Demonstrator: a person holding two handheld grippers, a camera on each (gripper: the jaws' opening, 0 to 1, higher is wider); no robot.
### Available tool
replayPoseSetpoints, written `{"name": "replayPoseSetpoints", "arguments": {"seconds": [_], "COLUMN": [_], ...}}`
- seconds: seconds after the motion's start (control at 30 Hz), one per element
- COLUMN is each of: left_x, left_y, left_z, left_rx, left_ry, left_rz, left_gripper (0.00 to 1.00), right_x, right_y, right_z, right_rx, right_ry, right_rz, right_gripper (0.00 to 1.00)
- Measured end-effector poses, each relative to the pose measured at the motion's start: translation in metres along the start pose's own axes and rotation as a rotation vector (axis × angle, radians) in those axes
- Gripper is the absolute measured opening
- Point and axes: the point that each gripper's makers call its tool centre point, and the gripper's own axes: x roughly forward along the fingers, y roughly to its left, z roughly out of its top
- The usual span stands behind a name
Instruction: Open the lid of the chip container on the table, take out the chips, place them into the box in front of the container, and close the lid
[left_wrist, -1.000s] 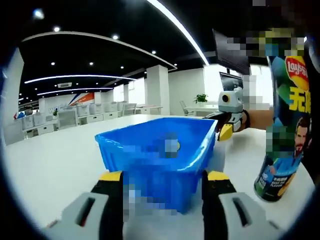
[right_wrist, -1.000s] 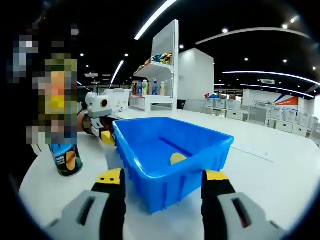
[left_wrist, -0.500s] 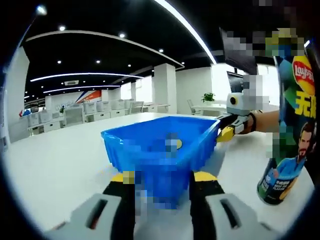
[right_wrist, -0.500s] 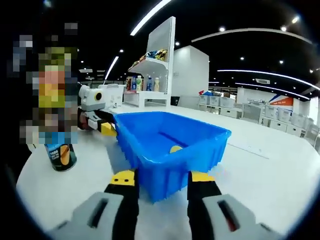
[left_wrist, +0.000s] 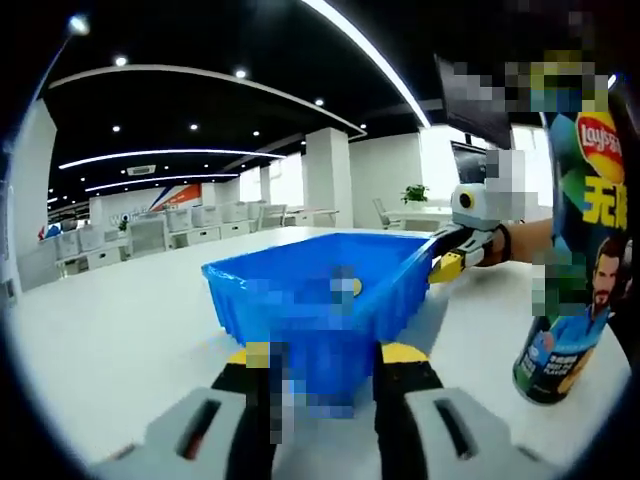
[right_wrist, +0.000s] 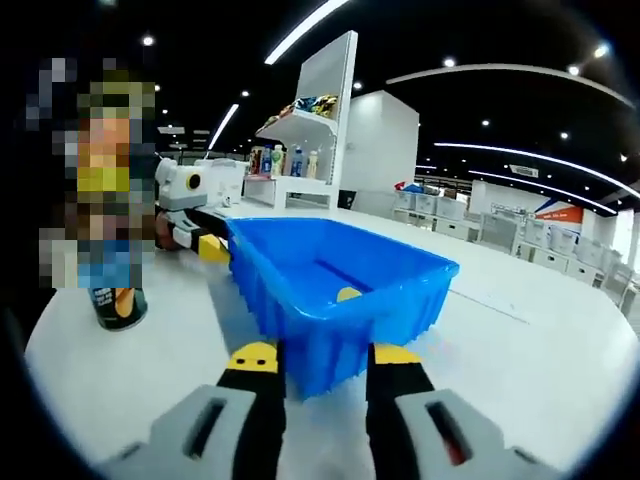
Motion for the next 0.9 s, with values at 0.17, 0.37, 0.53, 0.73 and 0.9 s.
{"name": "replayPoseSetpoints", "arguments": {"seconds": [0.17,0.37,0.53,0.73,0.9], "left_x": [-0.003,-0.003,0.000,0.013,0.025], "left_y": [0.001,0.000,0.011,0.030,0.042], "left_z": [0.011,0.019,0.032,0.045,0.050], "left_rx": [0.025,0.021,0.038,0.059,0.065], "left_ry": [-0.035,-0.046,-0.063,-0.063,-0.059], "left_rz": [-0.002,-0.006,0.000,0.004,0.005], "left_gripper": [0.35,0.35,0.36,0.36,0.36], "right_x": [-0.003,-0.006,-0.004,0.008,0.023], "right_y": [-0.002,-0.010,-0.019,-0.040,-0.058], "right_z": [0.003,0.014,0.028,0.042,0.044], "right_rx": [-0.016,-0.030,-0.043,-0.061,-0.062], "right_ry": [-0.009,-0.034,-0.048,-0.052,-0.053], "right_rz": [0.001,-0.005,-0.008,-0.006,0.001], "right_gripper": [0.29,0.29,0.29,0.29,0.29]}}
